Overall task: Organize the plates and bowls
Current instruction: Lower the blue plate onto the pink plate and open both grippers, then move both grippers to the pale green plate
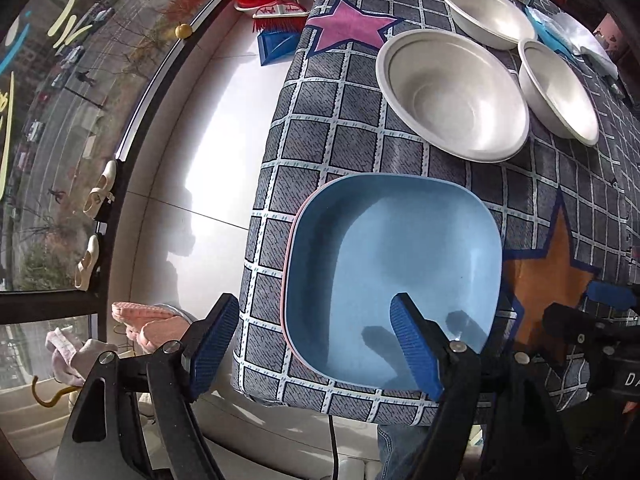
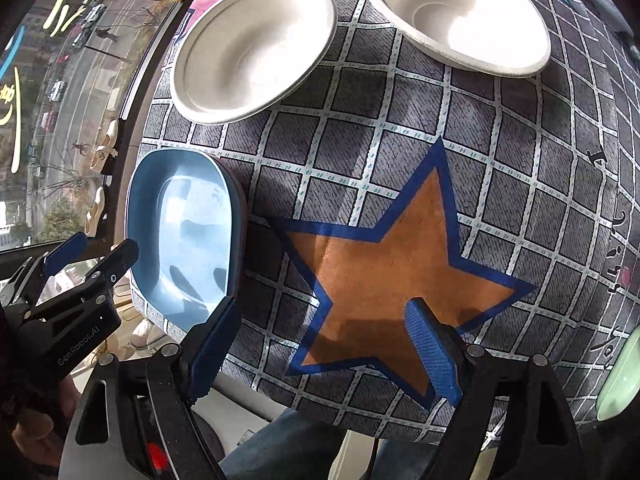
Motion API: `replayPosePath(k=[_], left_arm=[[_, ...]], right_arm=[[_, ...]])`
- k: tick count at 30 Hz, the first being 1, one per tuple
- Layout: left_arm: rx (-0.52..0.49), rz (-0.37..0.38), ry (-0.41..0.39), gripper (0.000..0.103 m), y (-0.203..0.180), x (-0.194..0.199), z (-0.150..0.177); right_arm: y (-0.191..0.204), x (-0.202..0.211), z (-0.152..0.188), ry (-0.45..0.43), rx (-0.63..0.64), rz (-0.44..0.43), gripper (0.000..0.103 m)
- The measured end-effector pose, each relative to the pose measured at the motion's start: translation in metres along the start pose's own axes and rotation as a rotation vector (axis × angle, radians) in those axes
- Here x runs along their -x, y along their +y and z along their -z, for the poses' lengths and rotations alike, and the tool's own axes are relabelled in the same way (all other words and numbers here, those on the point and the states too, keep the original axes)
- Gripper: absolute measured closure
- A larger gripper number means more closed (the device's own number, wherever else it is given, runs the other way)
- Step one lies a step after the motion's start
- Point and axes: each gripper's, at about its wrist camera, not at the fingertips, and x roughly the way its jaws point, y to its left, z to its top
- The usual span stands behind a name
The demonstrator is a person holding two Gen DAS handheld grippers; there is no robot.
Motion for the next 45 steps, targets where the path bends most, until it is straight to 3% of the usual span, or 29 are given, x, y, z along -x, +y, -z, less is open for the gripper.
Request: replayPosePath(k=[6,10,13,17,19,22,27,39,45], left_arm=[[-0.043,0.055,-0.022,0.022,-0.013,0.035,0.004],[-0.085,0.082,-0.021,0.022,-0.048,0.046,-0.013],[-0.121,0.092,-0.035,0.022,-0.049,0.063,-0.015],[-0.166,0.107,-0.036,0.022,-0.078,0.087,0.013],[-0.192,0.111,-0.03,0.022,-0.083,0.088,0.003],[-0.244,0.106,-0.017,0.022,-0.097,0.1,0.051],[-0.333,0.118,0.008,0.022,-0.109,0.112,0.065],[-0.576,0.179,0.071,0.022,-0.168,0.17,0.083],[-0.685,0.227,0.072,0.022,-0.201,0.215,0.101]], right_arm=[[-0.066,0.021,0.024,-0.028,-0.095,0.05,0.018],[-0.119,0.041,0.045,-0.055,-0.163,0.109,0.018],[-0.158,0.055,0.059,-0.065,-0.219,0.143,0.018],[-0.213,0.075,0.079,-0.075,-0.303,0.161,0.018],[-0.236,0.083,0.087,-0.084,-0.339,0.16,0.018],[-0.268,0.095,0.101,-0.096,-0.38,0.166,0.018],[-0.339,0.121,0.133,-0.112,-0.451,0.169,0.018],[-0.463,0.151,0.195,-0.15,-0.702,0.153,0.018],[-0.523,0.164,0.215,-0.17,-0.777,0.217,0.018]])
